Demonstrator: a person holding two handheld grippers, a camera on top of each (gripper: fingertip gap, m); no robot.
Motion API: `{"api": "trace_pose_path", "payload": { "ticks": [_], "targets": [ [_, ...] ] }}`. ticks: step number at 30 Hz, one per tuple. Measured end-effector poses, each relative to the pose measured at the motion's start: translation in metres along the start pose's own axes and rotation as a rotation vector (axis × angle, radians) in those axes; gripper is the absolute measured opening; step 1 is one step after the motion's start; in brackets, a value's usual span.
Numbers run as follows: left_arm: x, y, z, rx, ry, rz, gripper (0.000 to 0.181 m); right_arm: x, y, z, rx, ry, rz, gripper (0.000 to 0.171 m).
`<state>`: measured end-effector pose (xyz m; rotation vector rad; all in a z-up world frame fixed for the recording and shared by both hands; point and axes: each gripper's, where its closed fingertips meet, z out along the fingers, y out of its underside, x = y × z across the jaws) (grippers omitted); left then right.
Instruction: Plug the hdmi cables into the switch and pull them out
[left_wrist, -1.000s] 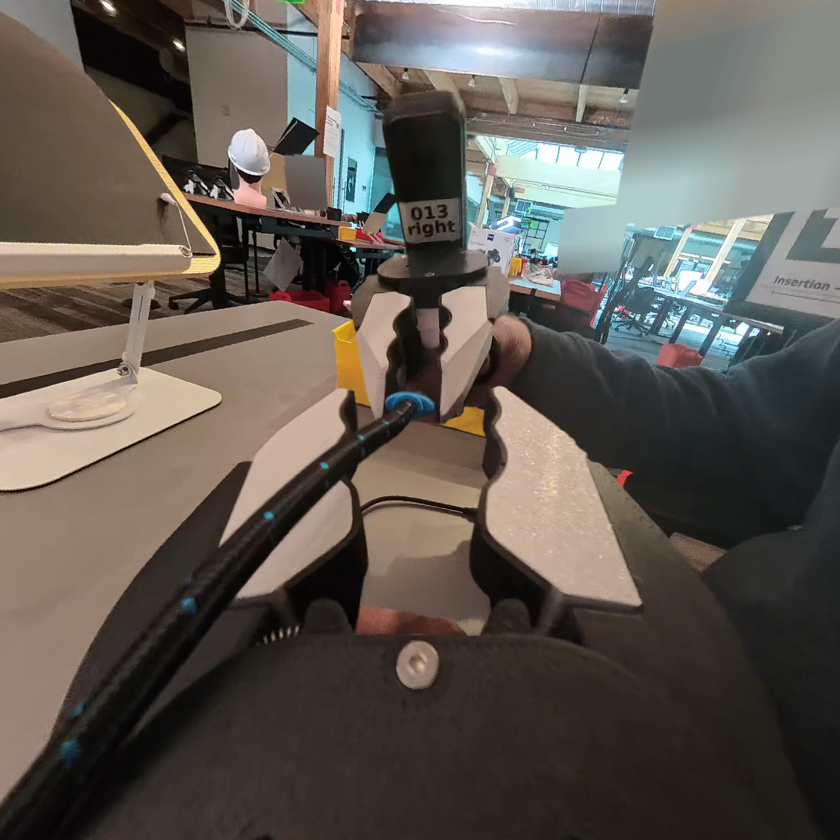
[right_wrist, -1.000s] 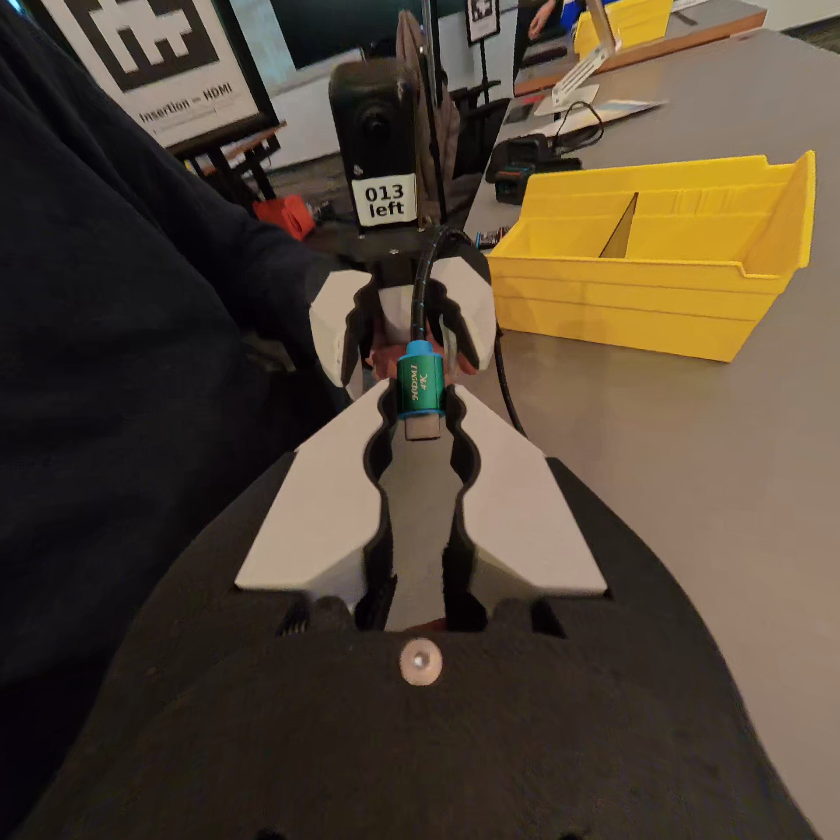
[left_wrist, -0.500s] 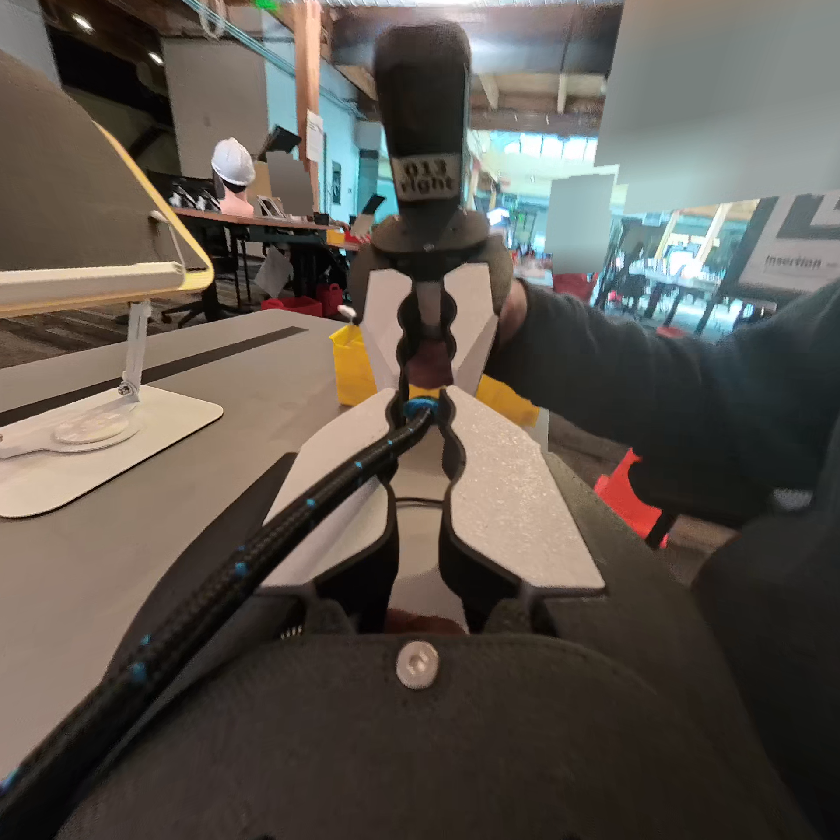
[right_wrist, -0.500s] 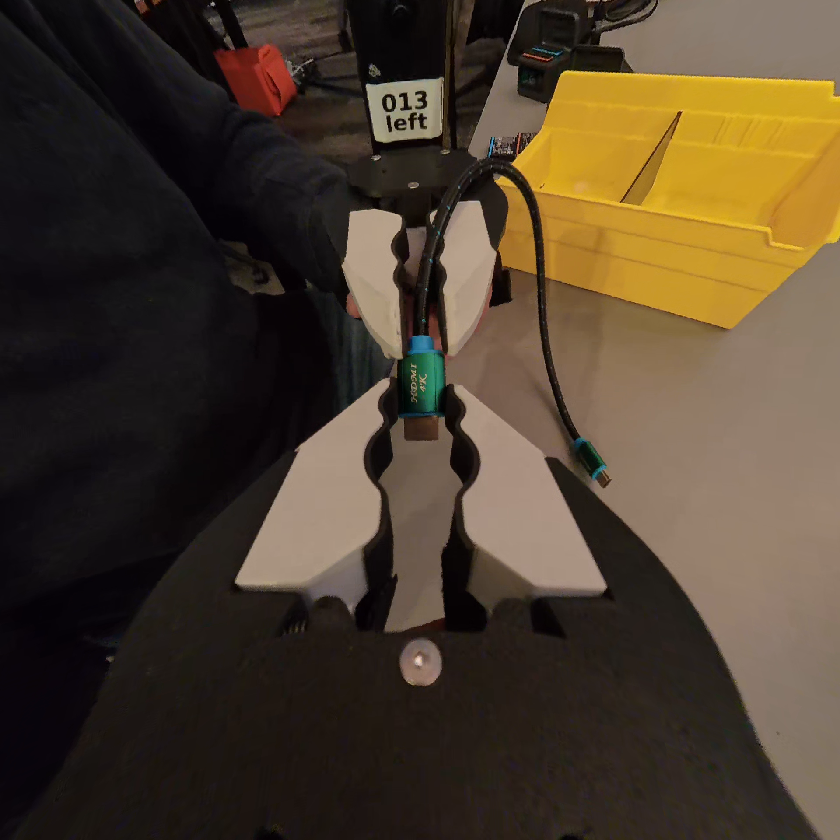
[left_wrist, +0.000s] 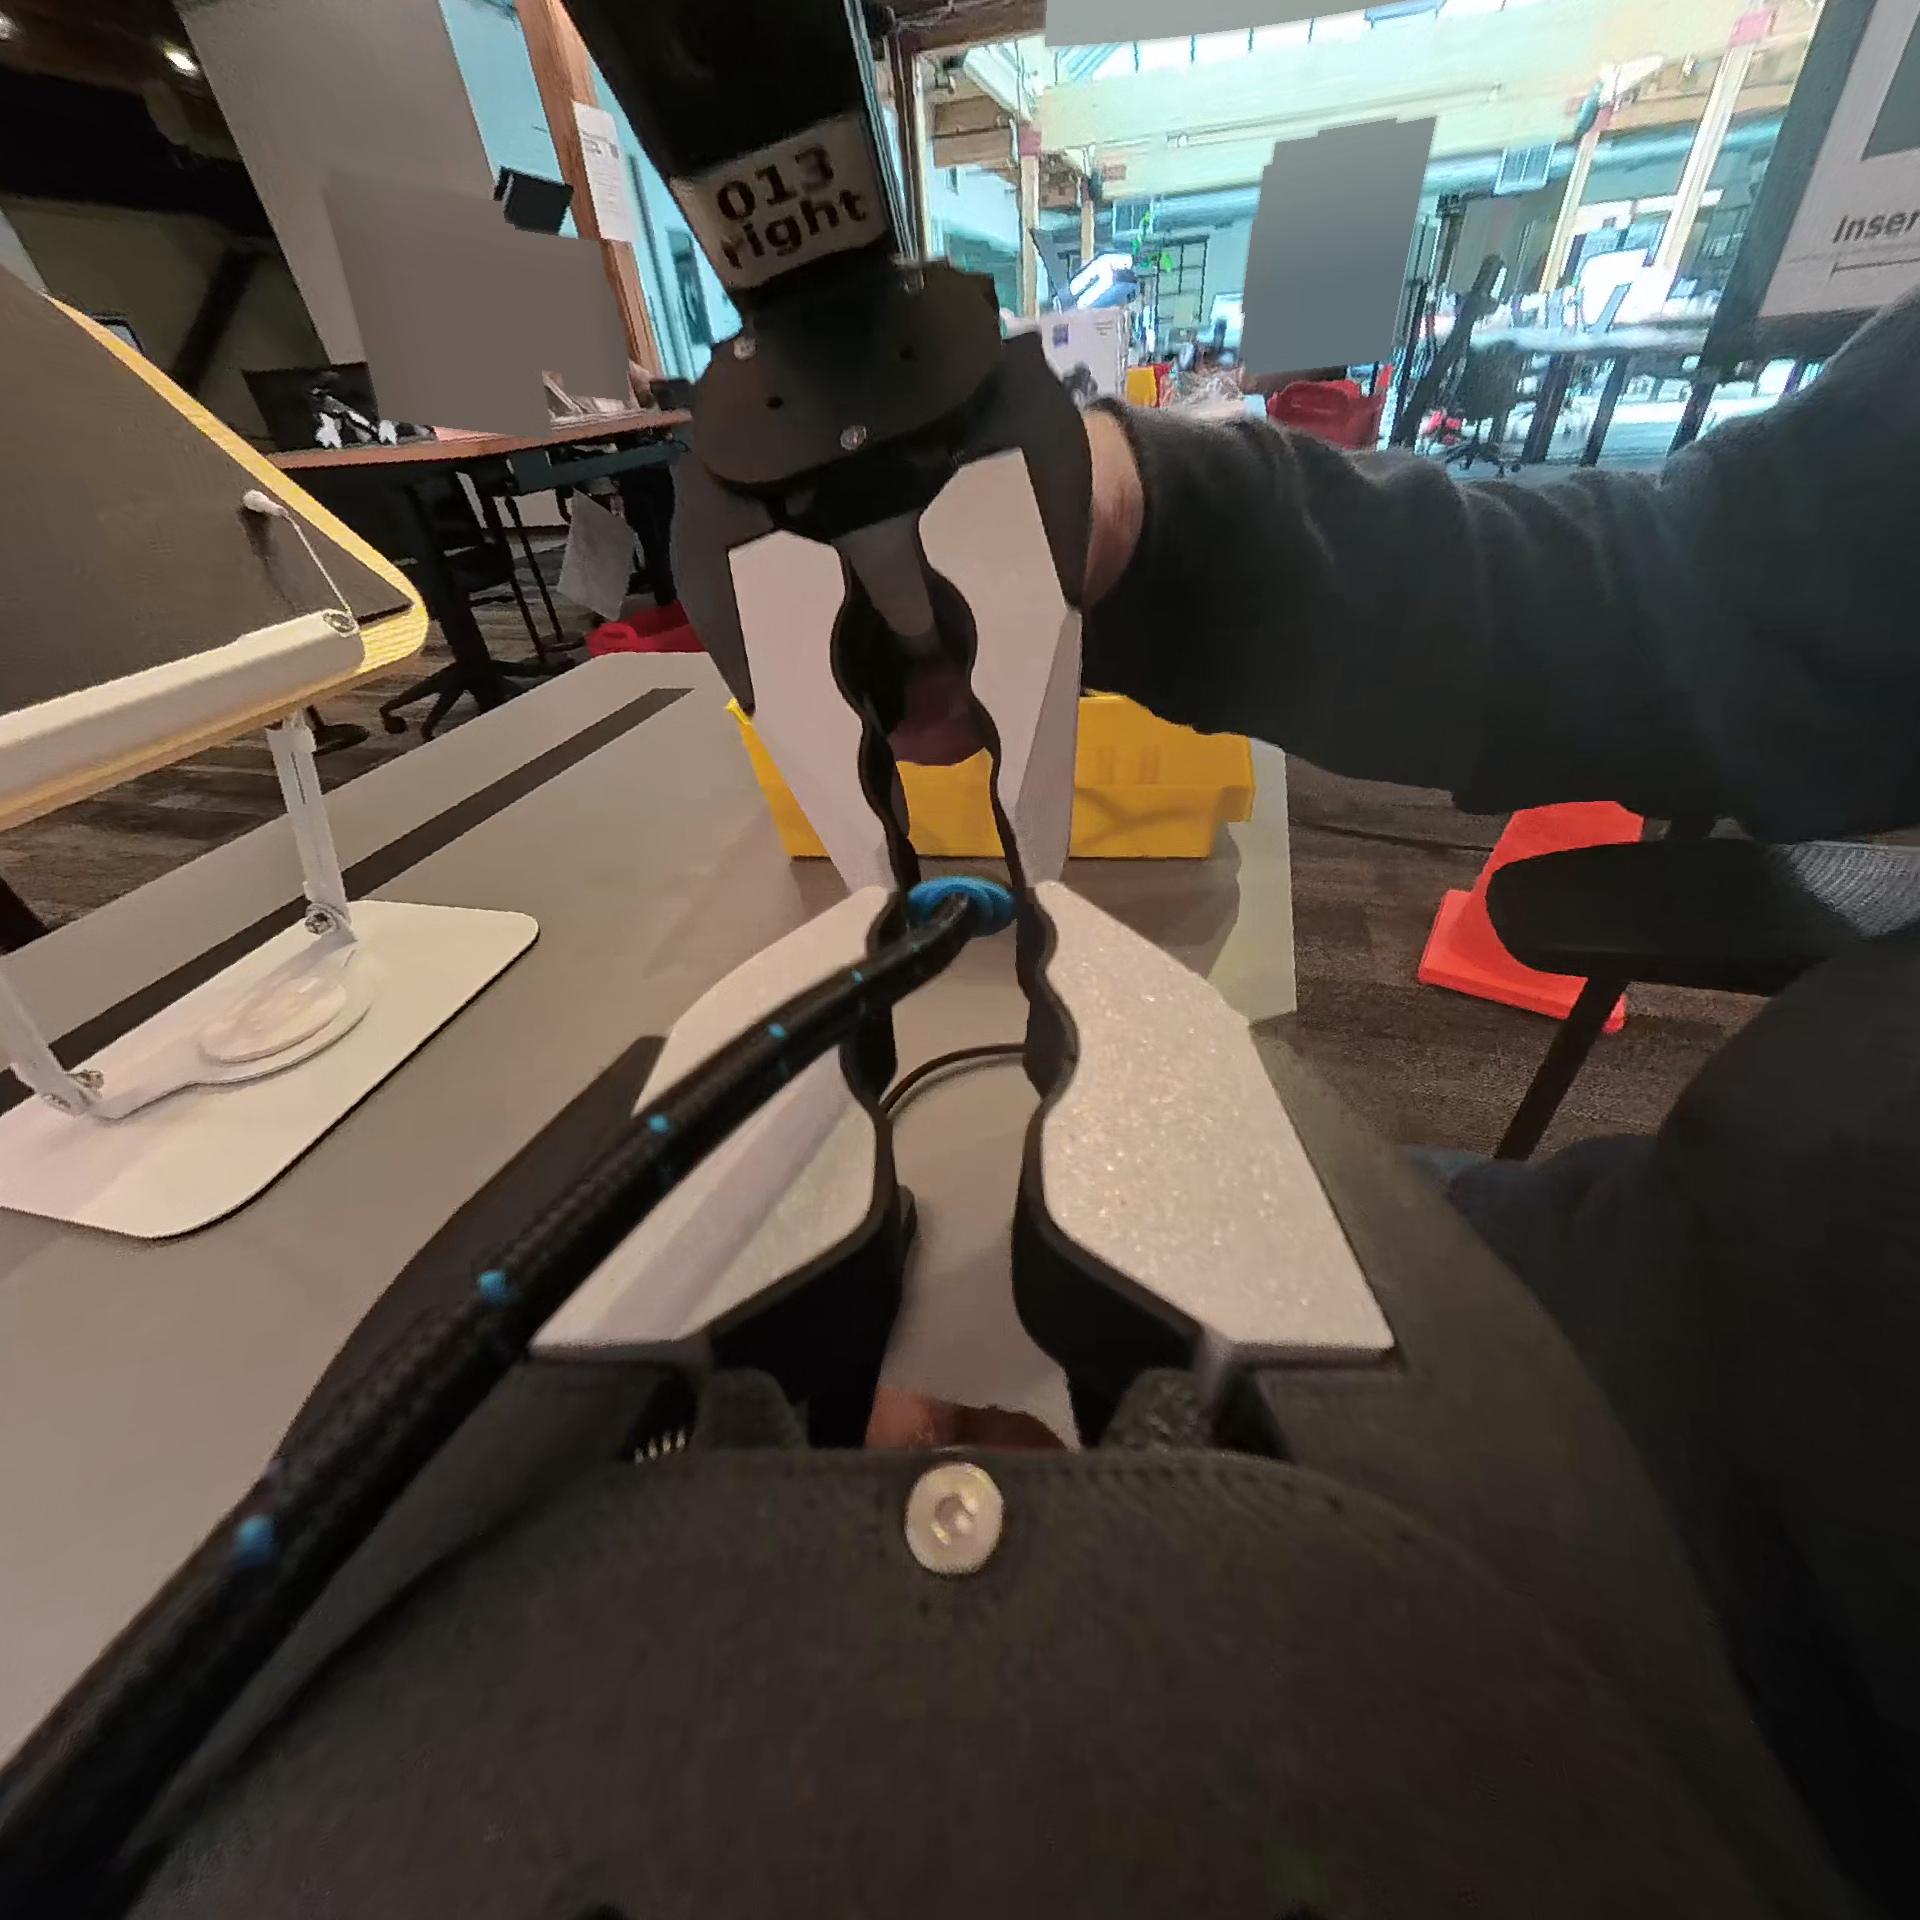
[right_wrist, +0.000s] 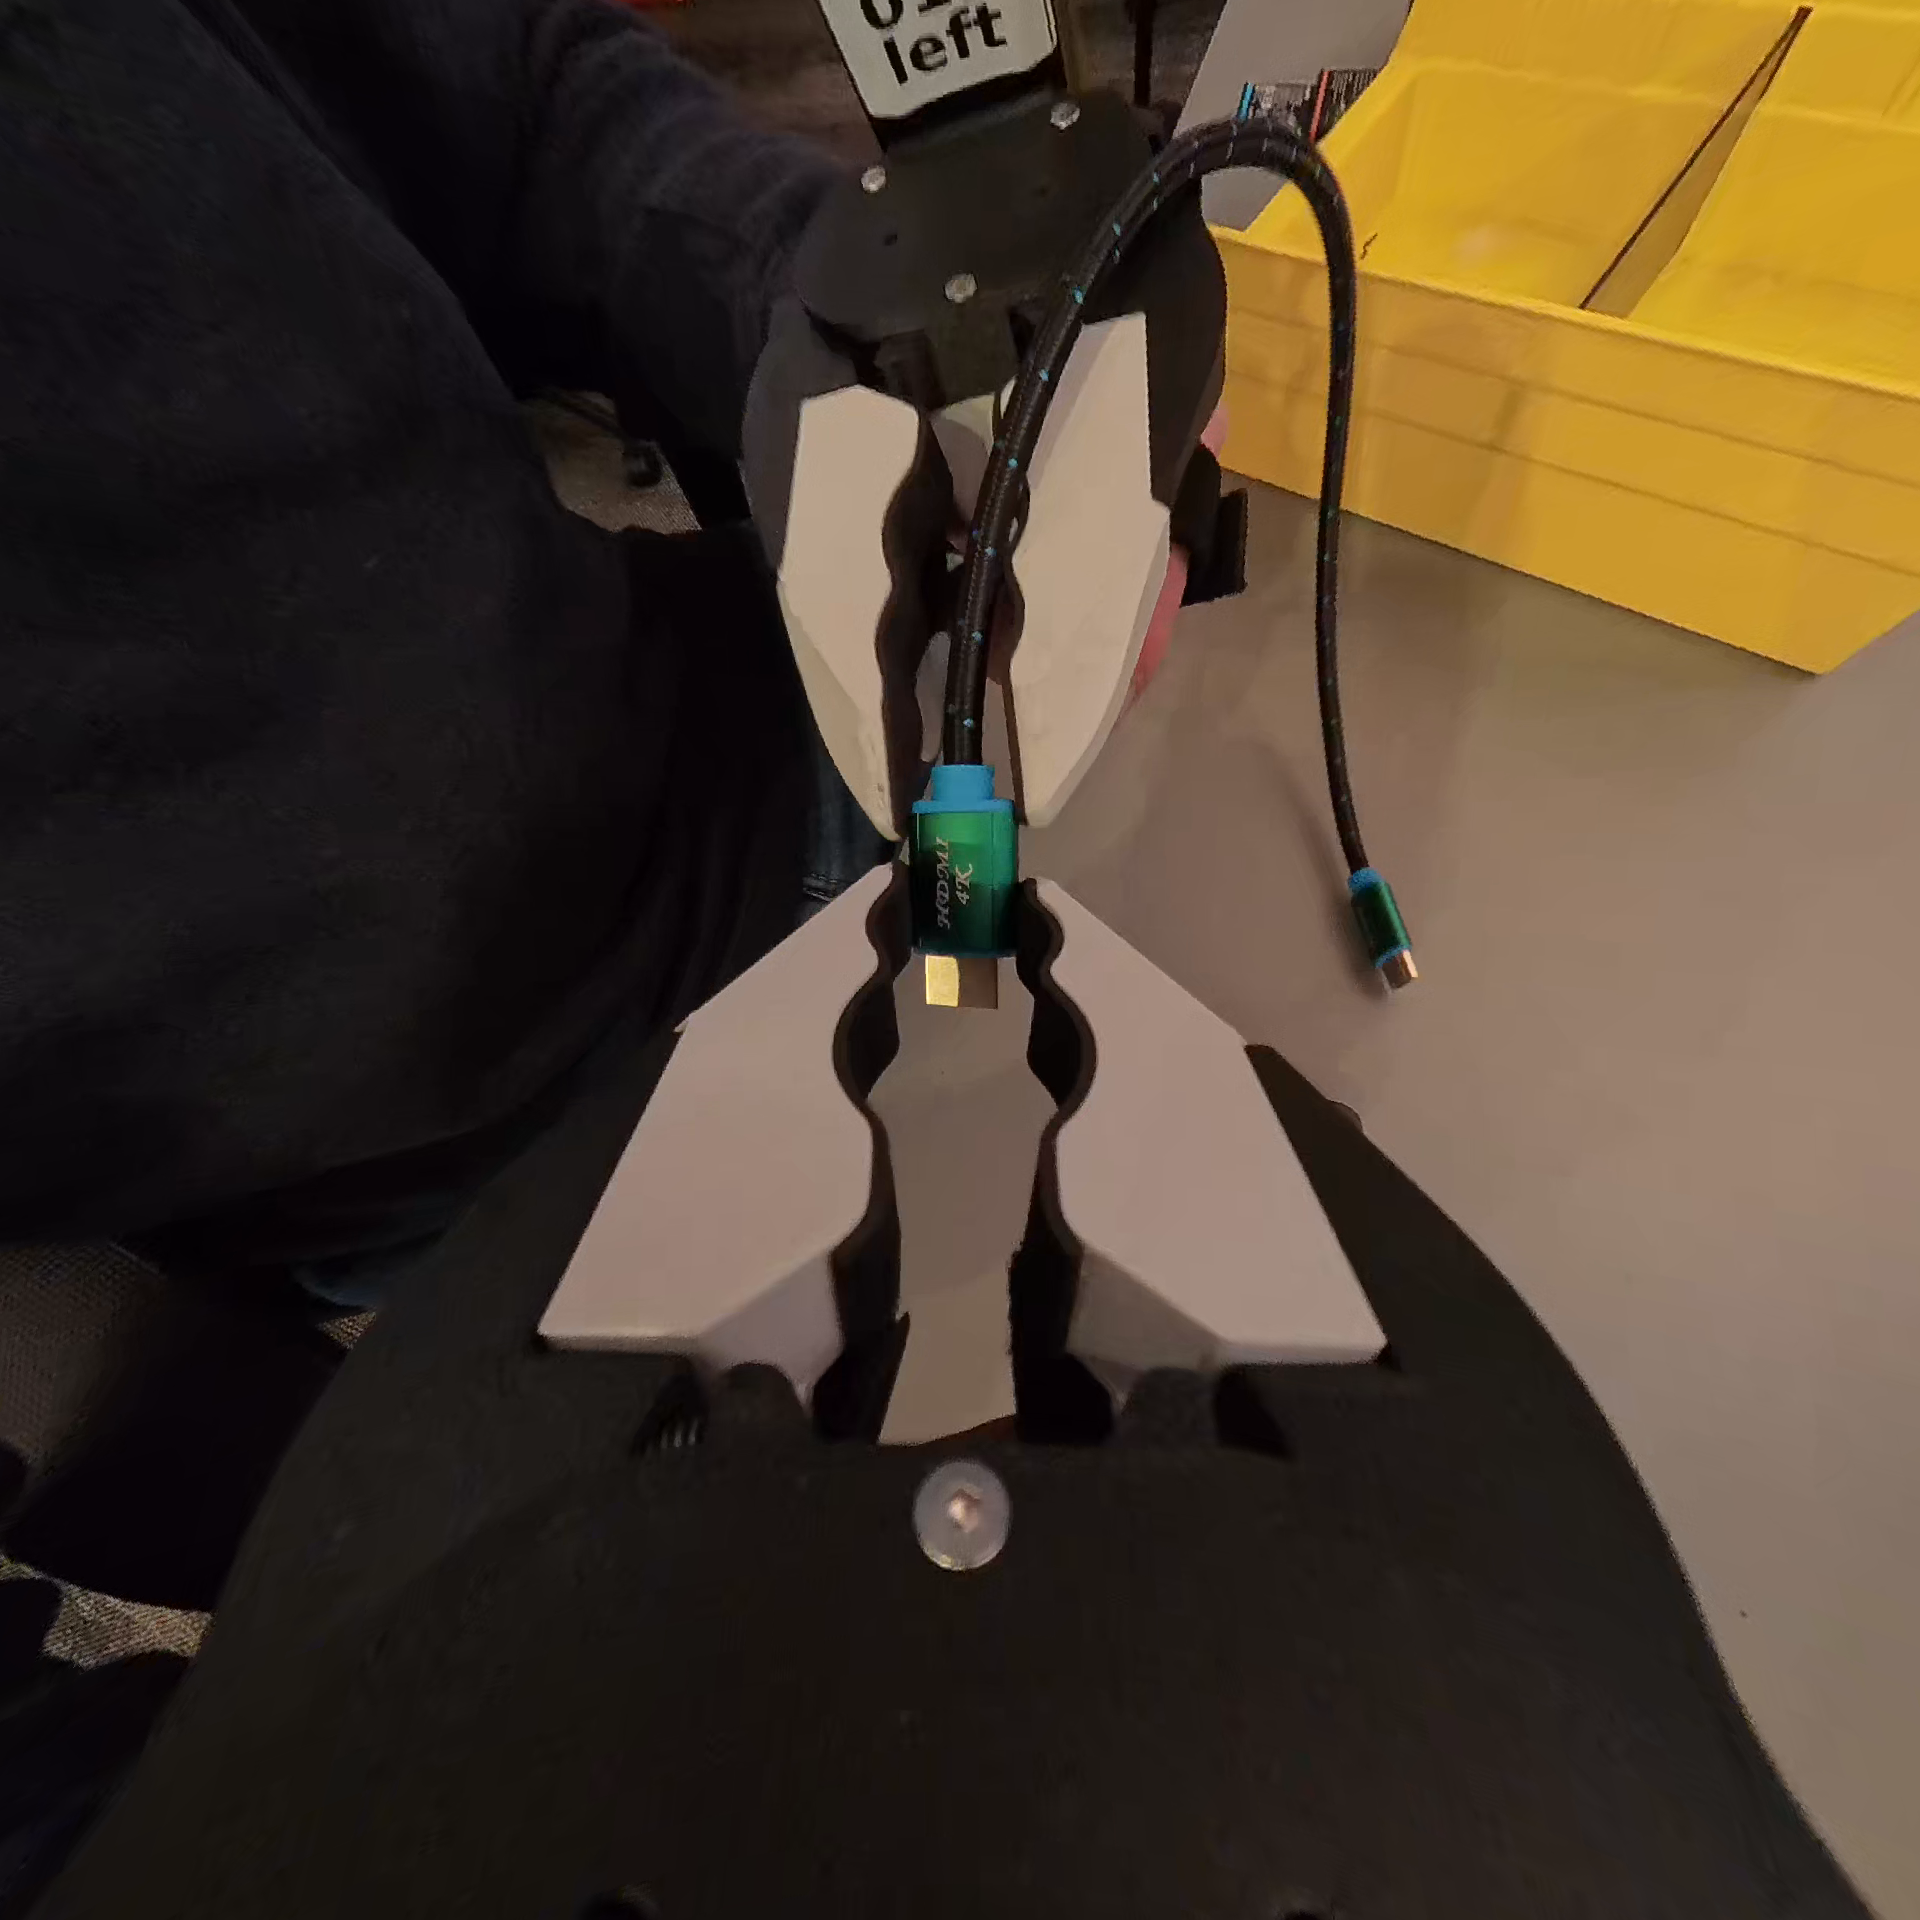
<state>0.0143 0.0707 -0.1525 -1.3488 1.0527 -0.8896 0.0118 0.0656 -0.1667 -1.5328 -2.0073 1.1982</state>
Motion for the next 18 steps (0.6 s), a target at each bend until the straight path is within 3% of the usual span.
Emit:
{"api": "trace_pose_path", "payload": {
  "ticks": [4,8,12,18],
  "targets": [
    [0.001,0.004,0.001,-0.011,-0.006,0.010,0.000,0.001,-0.002,-0.004,0.005,0.023,-0.005,0.018],
    [-0.001,0.001,0.001,0.014,-0.021,-0.016,0.002,0.000,-0.003,-0.007,0.019,0.022,-0.005,0.018],
    [-0.007,0.007,0.000,-0.012,-0.045,-0.053,0.046,0.000,-0.003,-0.009,0.020,0.025,-0.007,0.018],
    [-0.005,-0.002,0.002,0.058,-0.054,-0.114,0.065,0.000,0.002,-0.010,0.000,0.010,0.001,0.018]
  ]
}}
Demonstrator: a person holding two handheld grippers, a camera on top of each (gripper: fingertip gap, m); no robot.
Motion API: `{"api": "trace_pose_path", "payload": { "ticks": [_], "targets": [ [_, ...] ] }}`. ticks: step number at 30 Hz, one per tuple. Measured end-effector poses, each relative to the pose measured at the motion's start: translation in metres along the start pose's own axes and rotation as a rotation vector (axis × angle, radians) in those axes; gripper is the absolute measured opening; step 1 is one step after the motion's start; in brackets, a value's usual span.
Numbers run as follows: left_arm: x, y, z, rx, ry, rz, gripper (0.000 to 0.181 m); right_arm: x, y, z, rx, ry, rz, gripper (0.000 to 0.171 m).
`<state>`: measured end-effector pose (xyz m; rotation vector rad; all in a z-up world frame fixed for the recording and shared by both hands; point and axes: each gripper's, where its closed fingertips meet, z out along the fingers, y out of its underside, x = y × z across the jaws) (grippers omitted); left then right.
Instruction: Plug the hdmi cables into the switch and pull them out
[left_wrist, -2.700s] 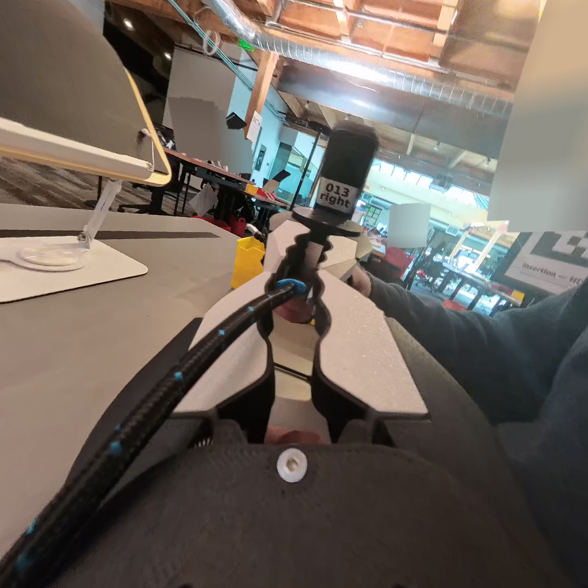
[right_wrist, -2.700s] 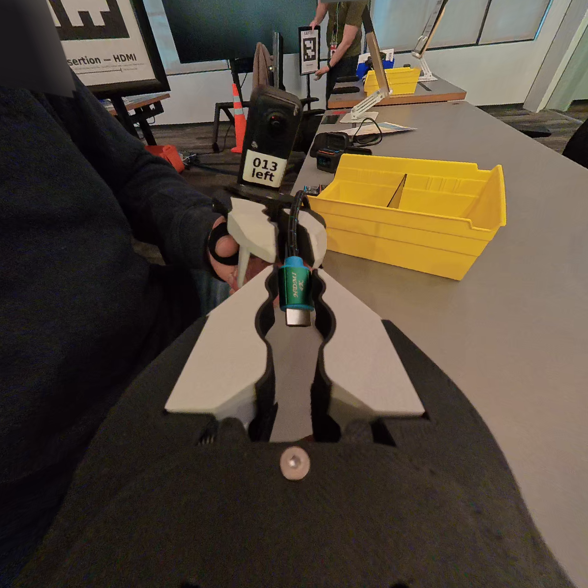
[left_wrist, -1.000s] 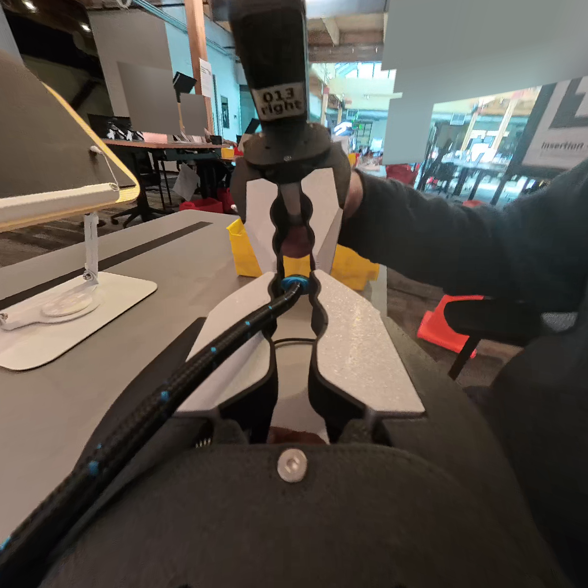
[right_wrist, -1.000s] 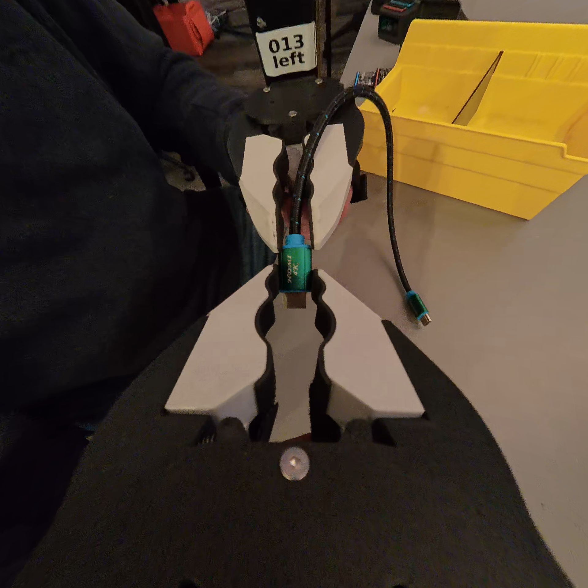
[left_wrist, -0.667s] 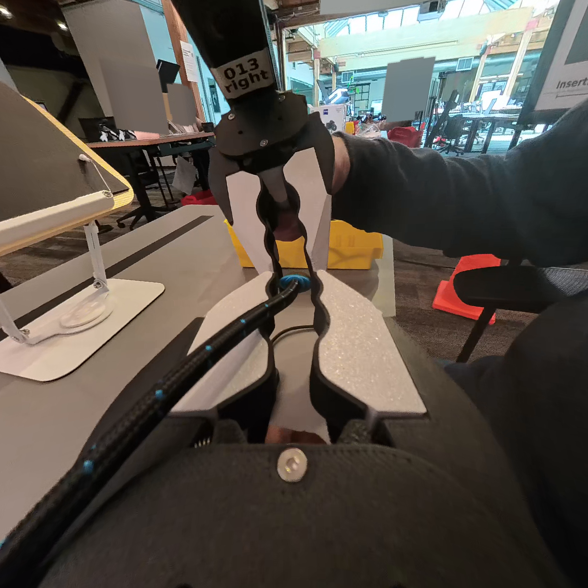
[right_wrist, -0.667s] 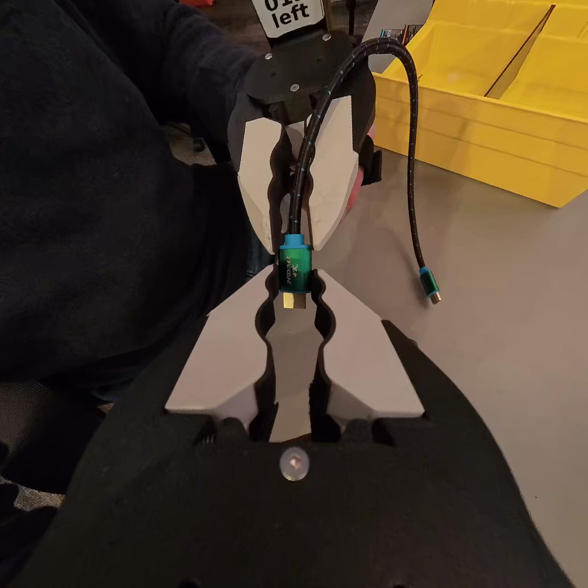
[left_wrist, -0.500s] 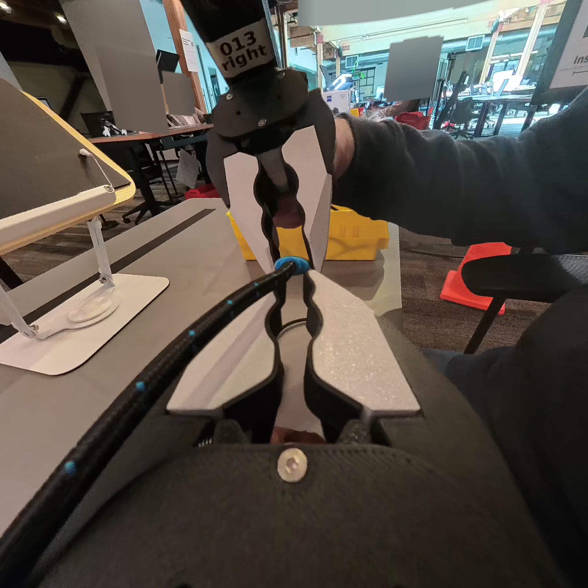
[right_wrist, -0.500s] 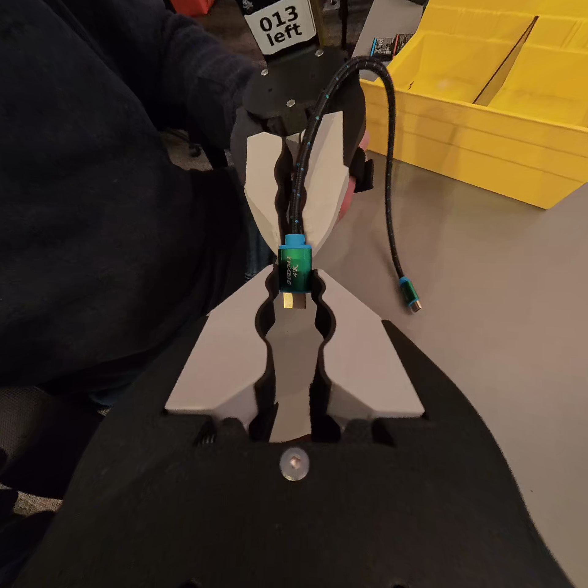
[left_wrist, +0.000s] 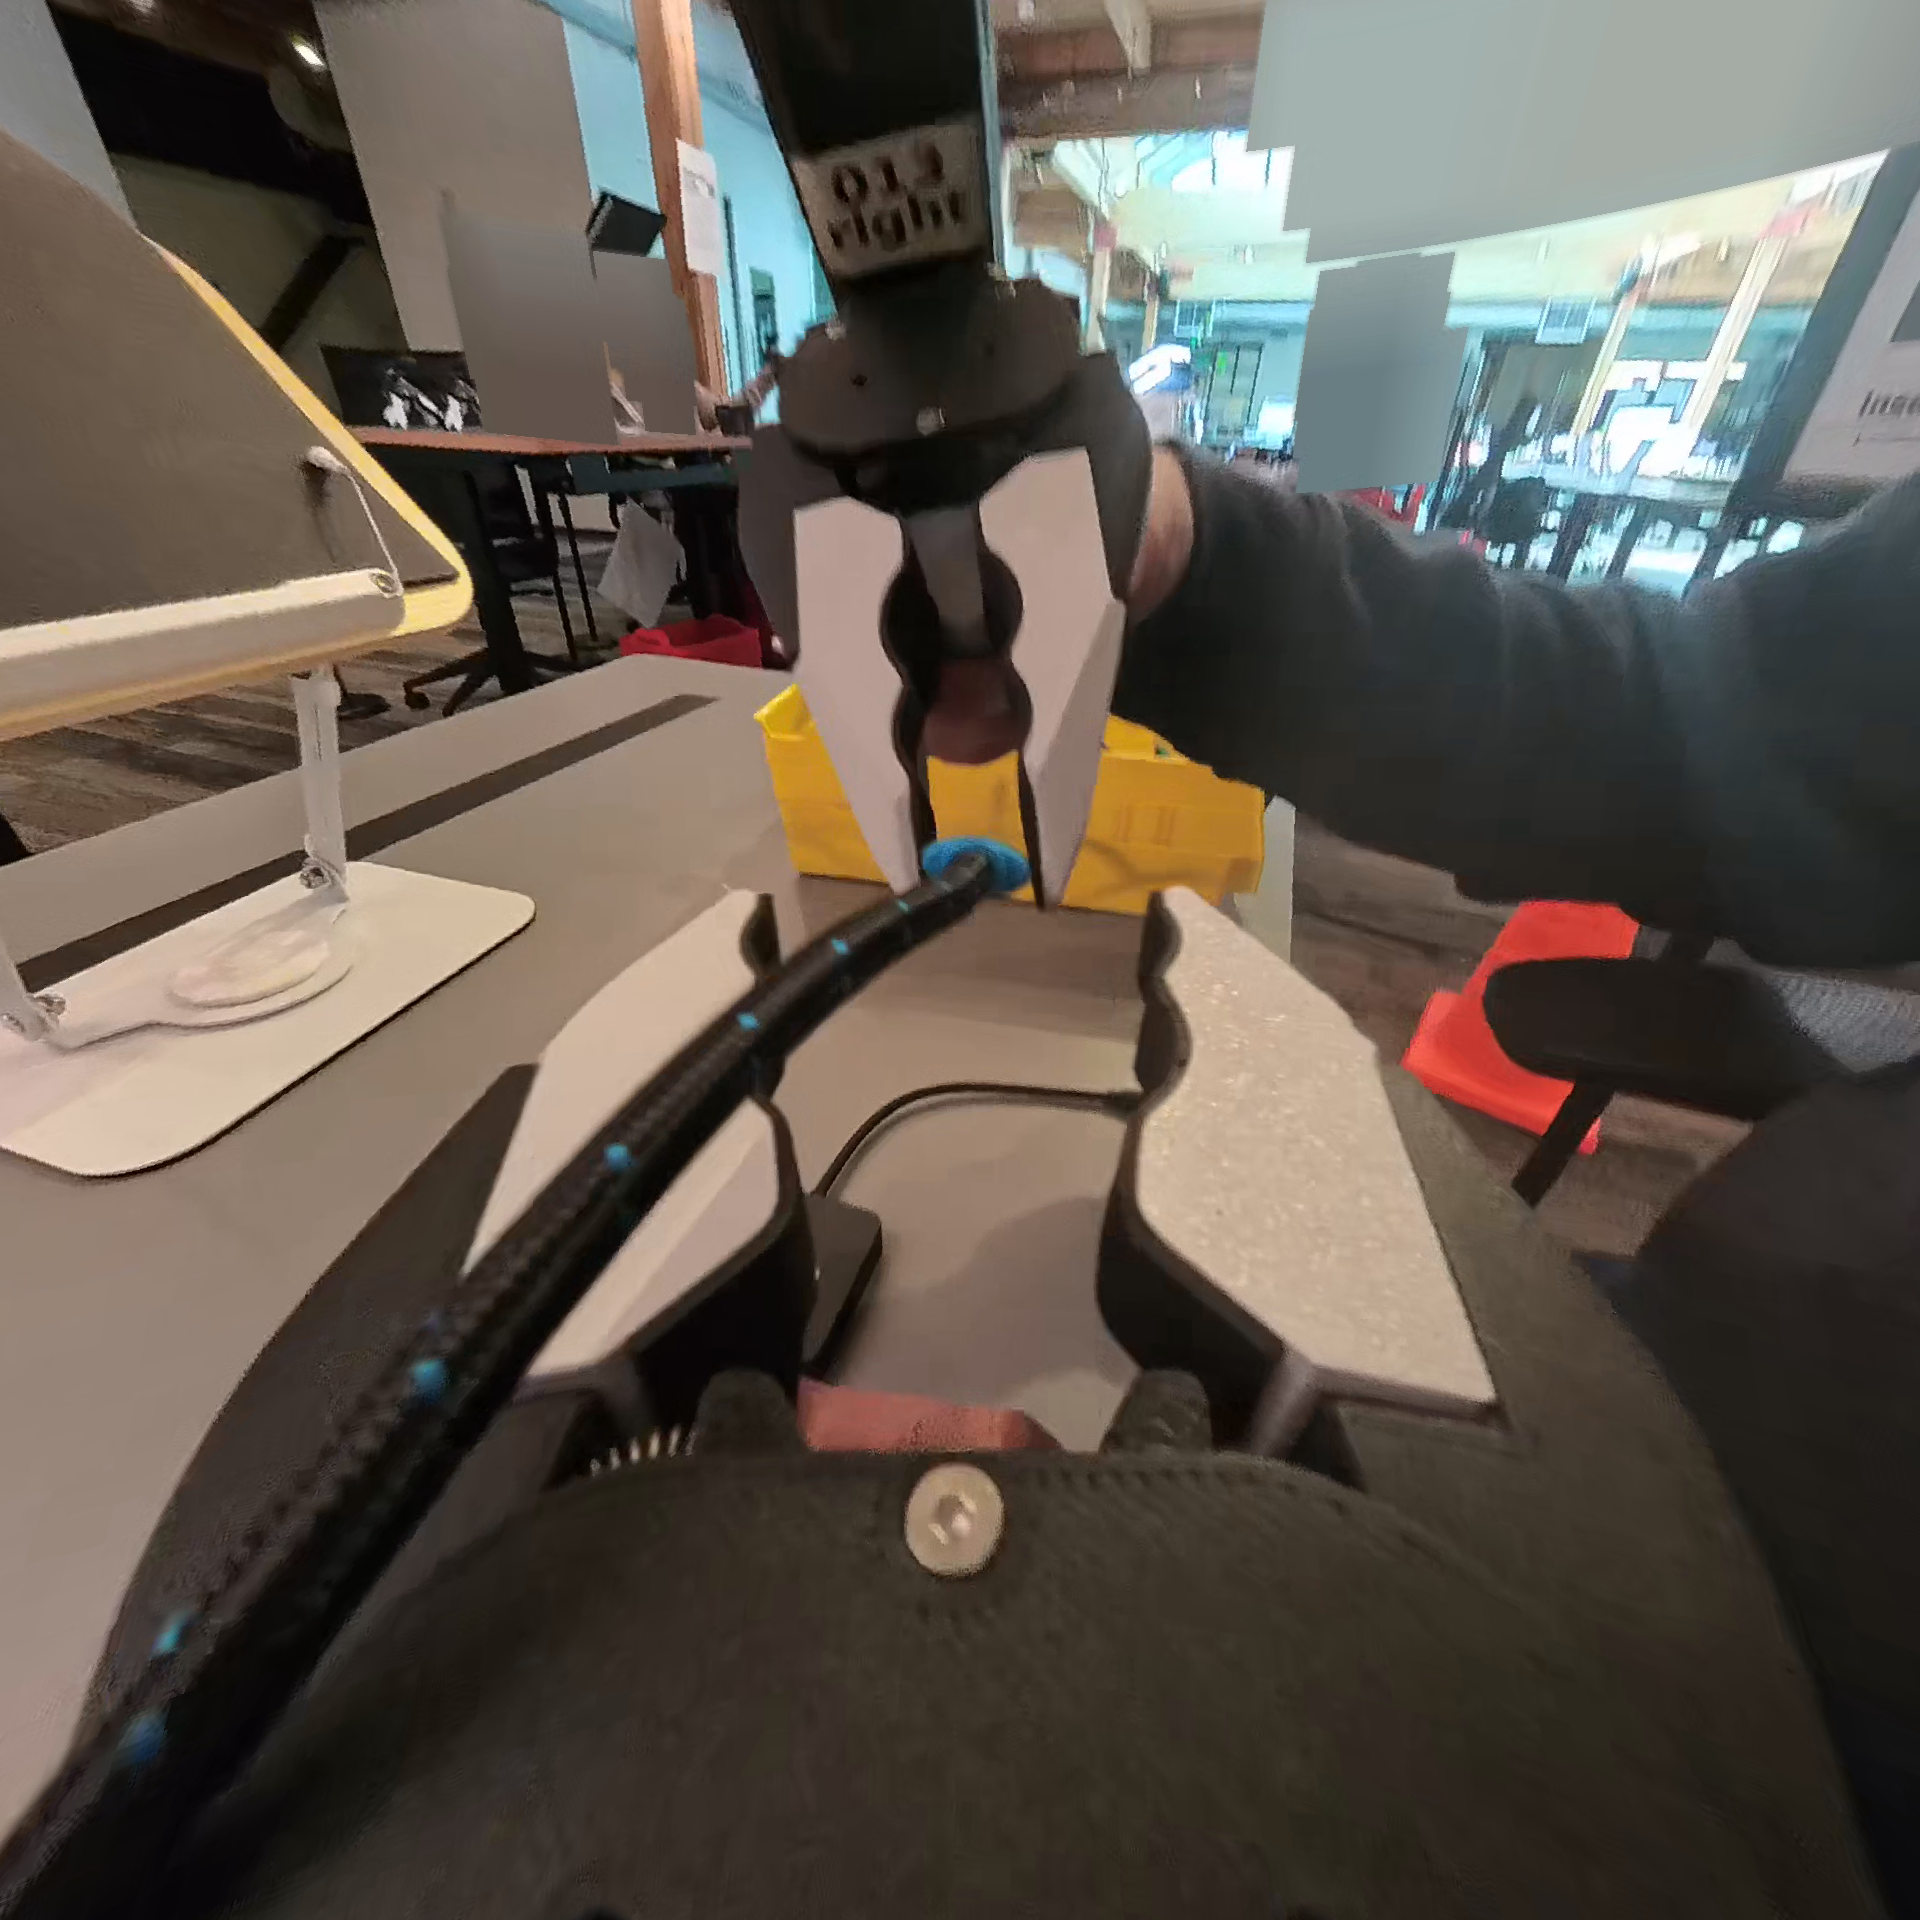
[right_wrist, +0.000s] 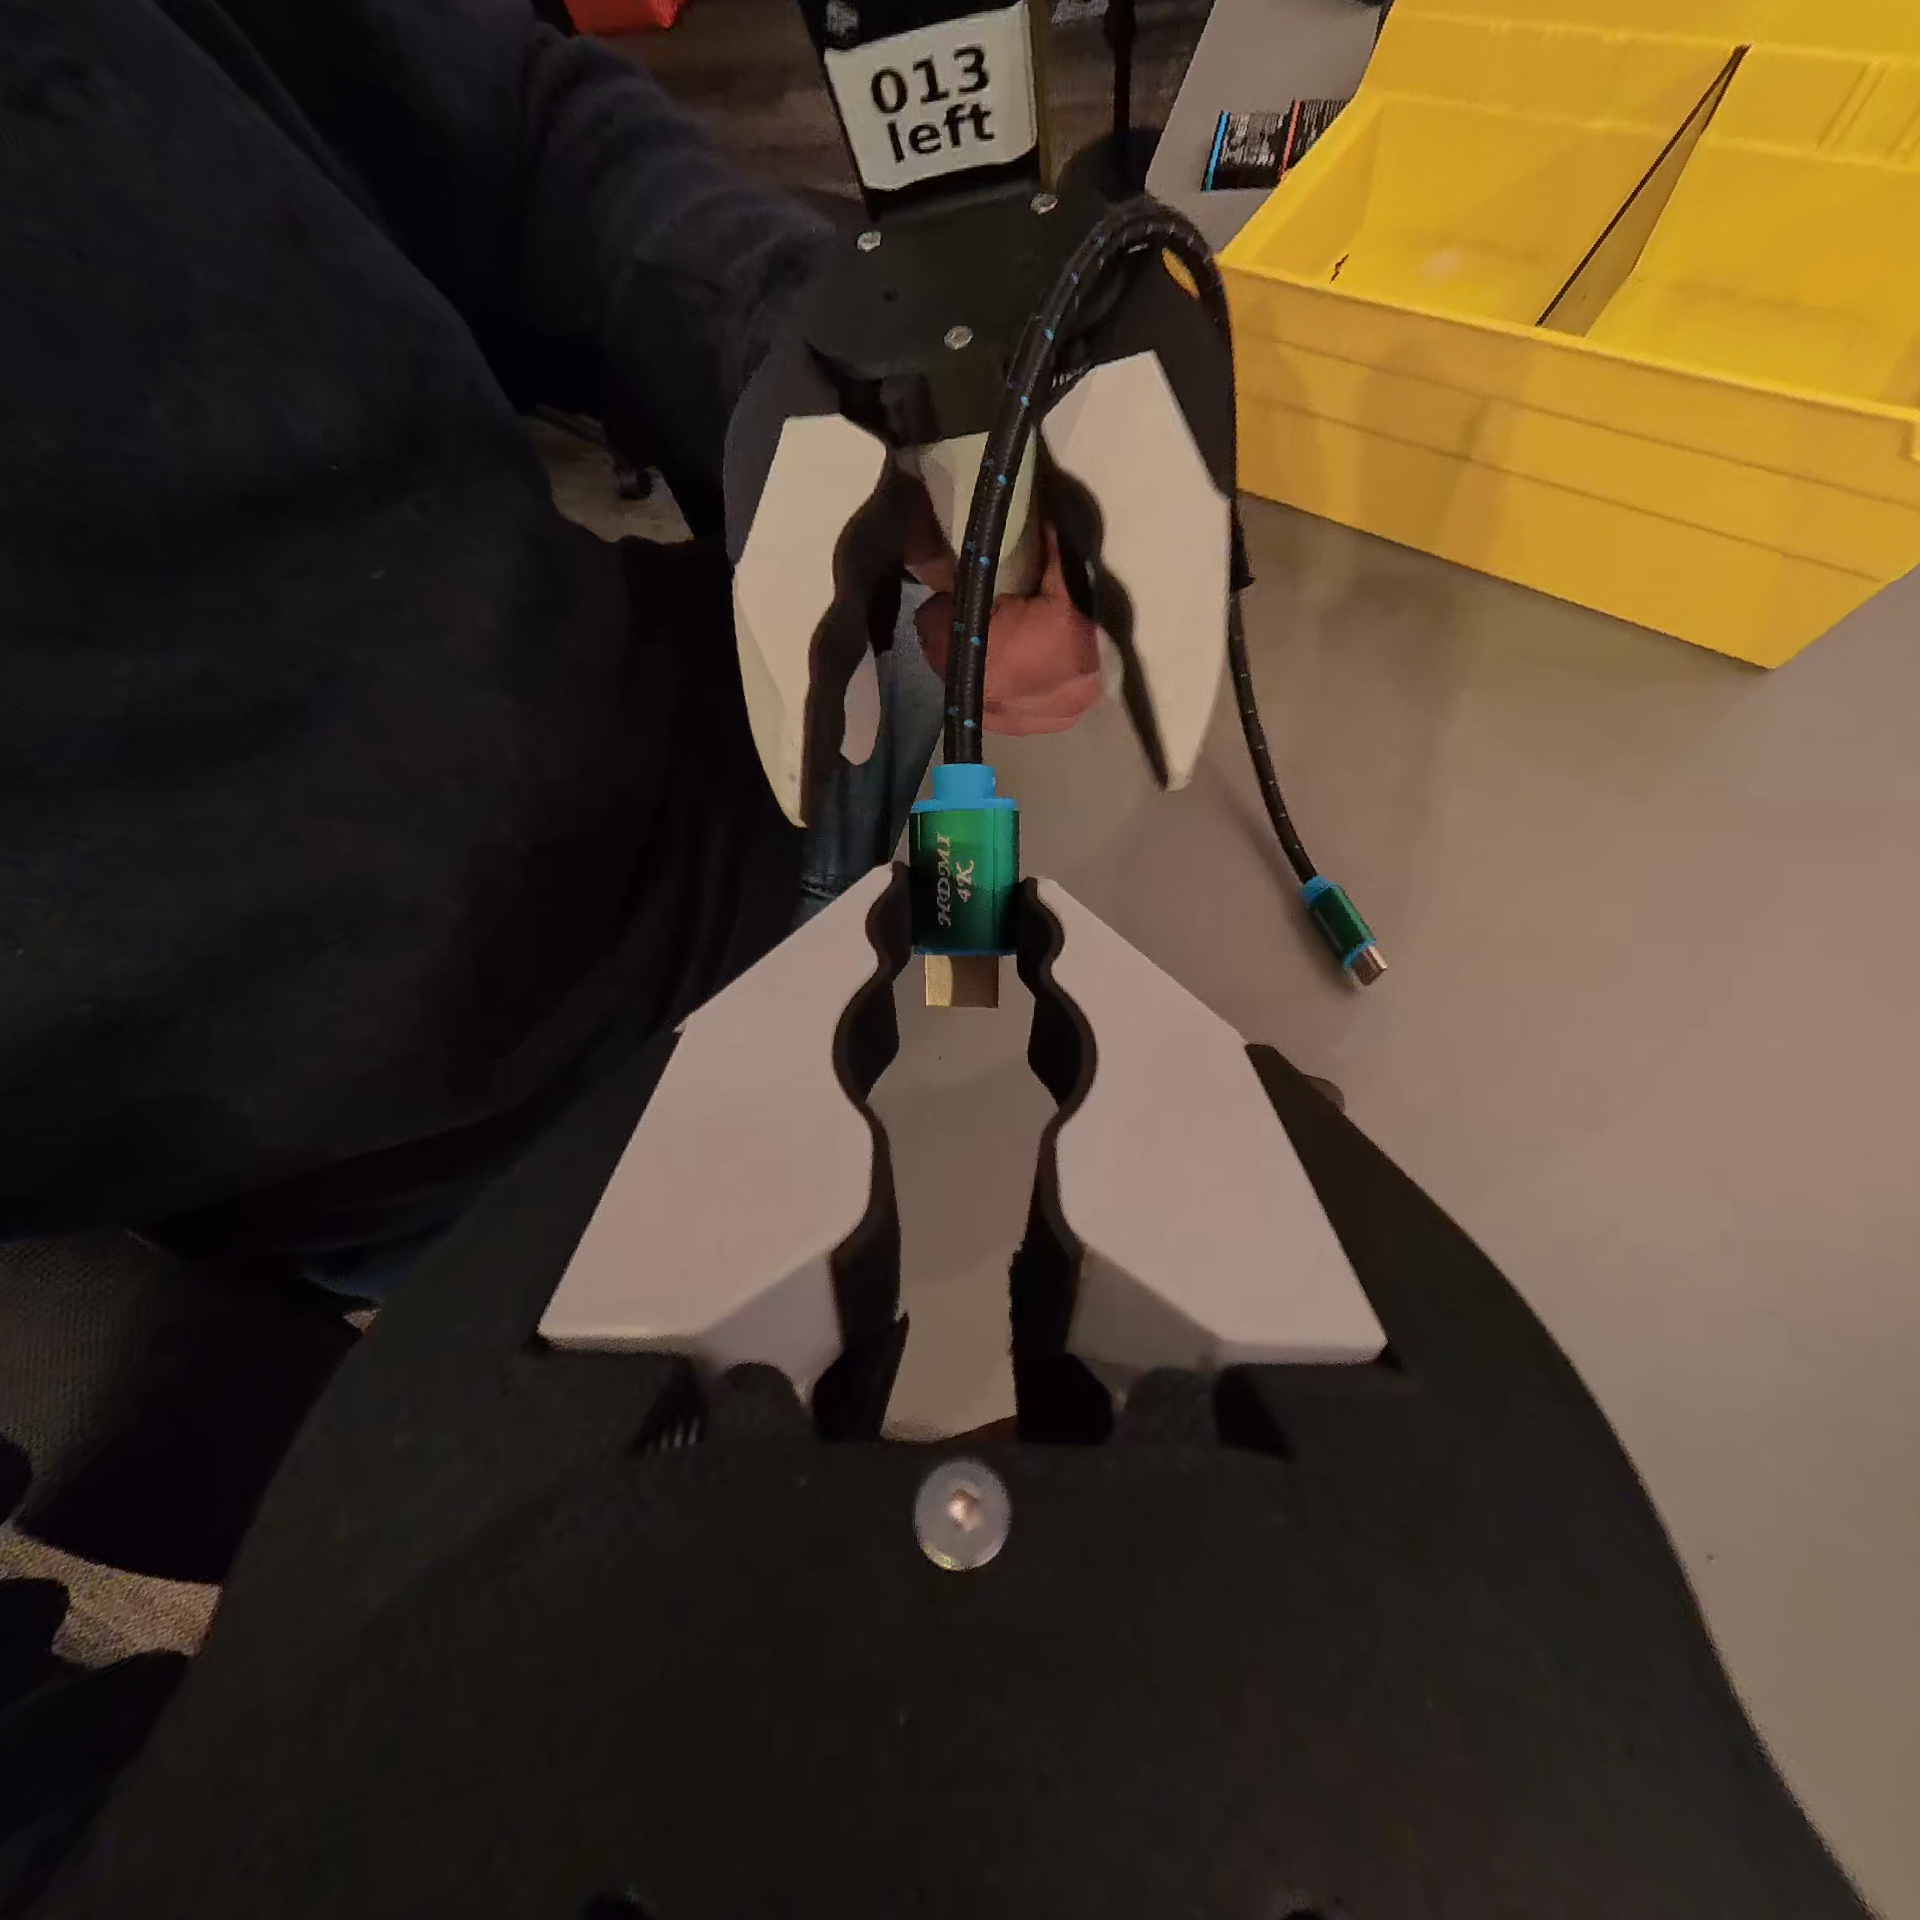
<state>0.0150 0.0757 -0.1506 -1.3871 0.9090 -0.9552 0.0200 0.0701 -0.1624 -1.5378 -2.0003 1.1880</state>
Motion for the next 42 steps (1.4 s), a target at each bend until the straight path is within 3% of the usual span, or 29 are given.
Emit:
{"api": "trace_pose_path", "payload": {
  "ticks": [5,9,13,14,26,30,42],
  "targets": [
    [-0.012,-0.028,0.005,0.156,0.003,-0.136,0.087,-0.001,0.005,0.004,-0.050,-0.022,0.003,0.018],
    [-0.016,-0.061,0.001,0.318,0.082,-0.277,0.069,0.001,0.007,0.003,-0.061,-0.023,0.006,0.018],
    [-0.016,-0.048,0.011,0.234,0.074,-0.191,0.016,0.000,0.006,-0.006,-0.041,-0.001,0.004,0.018],
    [-0.016,-0.044,0.013,0.204,0.076,-0.173,0.013,0.001,0.008,-0.010,-0.042,0.011,0.006,0.018],
    [0.001,-0.018,0.025,-0.019,0.129,0.097,0.013,0.001,0.024,-0.019,-0.122,0.044,-0.006,0.017],
    [0.005,-0.009,0.026,-0.076,0.143,0.149,0.038,0.000,0.023,-0.014,-0.102,0.021,0.012,0.018],
    [0.006,0.001,0.026,-0.119,0.126,0.243,0.012,0.000,0.028,-0.007,-0.167,-0.001,0.017,0.018]
  ]
}}
